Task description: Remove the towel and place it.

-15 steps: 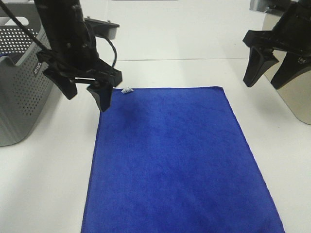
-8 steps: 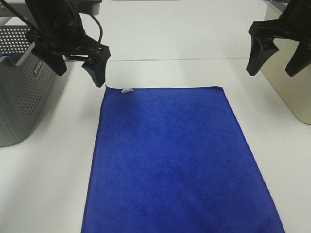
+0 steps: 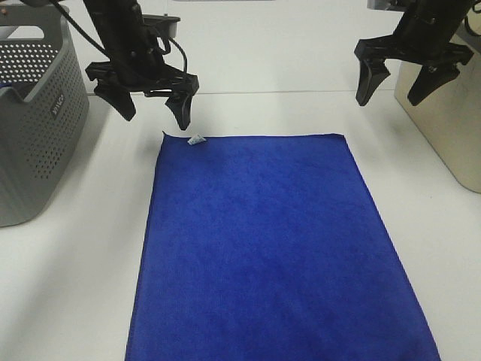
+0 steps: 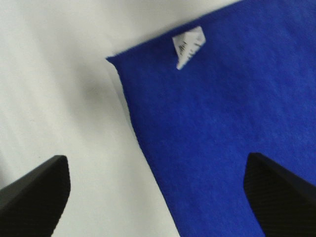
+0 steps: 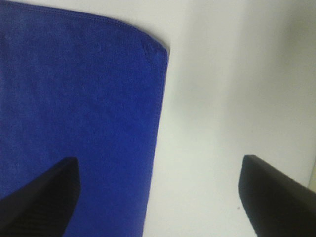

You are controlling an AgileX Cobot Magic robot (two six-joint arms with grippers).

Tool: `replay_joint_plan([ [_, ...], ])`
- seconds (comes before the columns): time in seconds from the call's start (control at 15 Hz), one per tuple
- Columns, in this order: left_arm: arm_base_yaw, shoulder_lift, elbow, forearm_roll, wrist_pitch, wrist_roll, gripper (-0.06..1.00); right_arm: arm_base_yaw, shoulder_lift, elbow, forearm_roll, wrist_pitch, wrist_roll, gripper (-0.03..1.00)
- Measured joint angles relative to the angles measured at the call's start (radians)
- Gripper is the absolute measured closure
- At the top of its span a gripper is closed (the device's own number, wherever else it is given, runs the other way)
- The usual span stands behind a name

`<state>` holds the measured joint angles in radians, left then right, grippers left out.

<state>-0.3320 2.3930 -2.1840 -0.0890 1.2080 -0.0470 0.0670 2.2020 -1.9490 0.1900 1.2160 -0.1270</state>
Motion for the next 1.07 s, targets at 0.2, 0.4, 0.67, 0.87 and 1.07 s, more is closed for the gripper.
replay_joint_plan([
  [0.2,0.056,0.106,-0.103,-0.051,0.001,-0.006,0.05,0.000,0.115,-0.088,0.013,0.000,-0.020,0.12],
  [0.4,0.064,0.159,-0.119,-0.072,0.004,-0.006,0.05,-0.013,0.210,-0.169,0.047,0.000,-0.038,0.12],
  [0.67,0.064,0.183,-0.119,-0.077,-0.017,-0.006,0.05,-0.068,0.287,-0.193,0.118,0.000,-0.080,0.12],
  [0.87,0.064,0.185,-0.121,-0.083,-0.061,-0.006,0.05,-0.070,0.328,-0.193,0.175,0.000,-0.118,0.12],
  [1.07,0.064,0.196,-0.122,-0.086,-0.089,-0.006,0.05,-0.070,0.336,-0.196,0.197,0.001,-0.153,0.12],
])
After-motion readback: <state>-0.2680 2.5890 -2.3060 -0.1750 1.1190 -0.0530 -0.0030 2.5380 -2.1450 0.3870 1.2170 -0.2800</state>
